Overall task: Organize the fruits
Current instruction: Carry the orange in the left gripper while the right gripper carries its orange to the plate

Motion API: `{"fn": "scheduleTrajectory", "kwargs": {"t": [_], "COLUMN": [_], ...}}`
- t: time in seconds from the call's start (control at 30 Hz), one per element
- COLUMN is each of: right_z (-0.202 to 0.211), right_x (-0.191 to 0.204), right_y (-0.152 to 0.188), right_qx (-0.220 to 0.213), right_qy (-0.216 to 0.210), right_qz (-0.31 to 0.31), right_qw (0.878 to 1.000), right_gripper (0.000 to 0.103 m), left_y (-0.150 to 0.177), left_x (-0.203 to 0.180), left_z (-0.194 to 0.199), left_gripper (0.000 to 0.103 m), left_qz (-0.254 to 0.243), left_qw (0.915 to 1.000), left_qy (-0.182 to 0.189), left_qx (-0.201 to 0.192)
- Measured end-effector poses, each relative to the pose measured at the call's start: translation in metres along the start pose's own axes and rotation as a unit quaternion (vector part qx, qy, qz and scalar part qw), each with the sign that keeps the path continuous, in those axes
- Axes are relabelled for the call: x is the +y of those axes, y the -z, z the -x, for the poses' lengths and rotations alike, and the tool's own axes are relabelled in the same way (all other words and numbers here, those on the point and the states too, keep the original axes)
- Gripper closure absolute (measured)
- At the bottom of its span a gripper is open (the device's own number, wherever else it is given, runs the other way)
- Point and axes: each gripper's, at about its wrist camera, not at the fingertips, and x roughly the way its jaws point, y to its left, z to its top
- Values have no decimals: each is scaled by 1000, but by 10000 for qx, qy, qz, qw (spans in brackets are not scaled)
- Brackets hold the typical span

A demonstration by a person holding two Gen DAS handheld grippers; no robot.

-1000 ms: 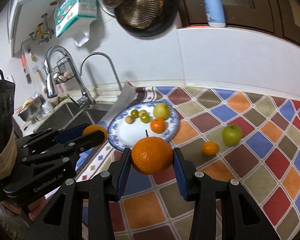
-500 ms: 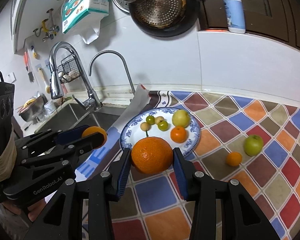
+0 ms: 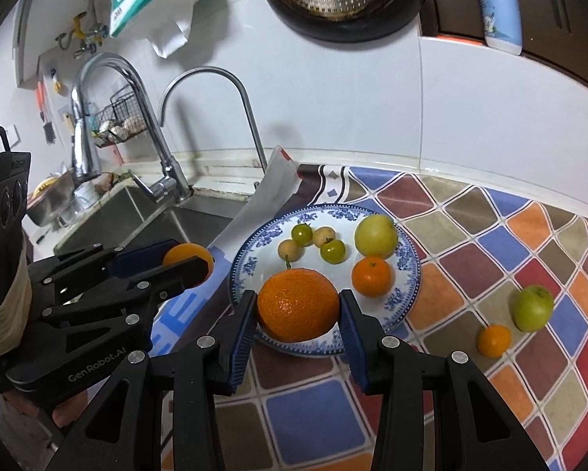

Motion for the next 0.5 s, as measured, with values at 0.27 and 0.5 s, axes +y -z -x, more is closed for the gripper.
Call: {"fn": "scheduleTrajectory", "kwargs": {"t": [0.27,0.5], "right_z": [-45,-78], "right_x": [-11,-22], "right_y": [-9,-11], "right_qx": [208,434], "right_qy": [26,48], "right_qz": [27,-56], "right_qw": [9998,9990], "right_gripper": [61,61], "left_y": [-5,-2], "left_x": [14,22], "left_z": [-48,-83], "left_gripper": [70,70], "left_qz": [-77,-186], "left_qw": [9995,9982], "left_qy": [202,275], "left_qx": [228,495]}}
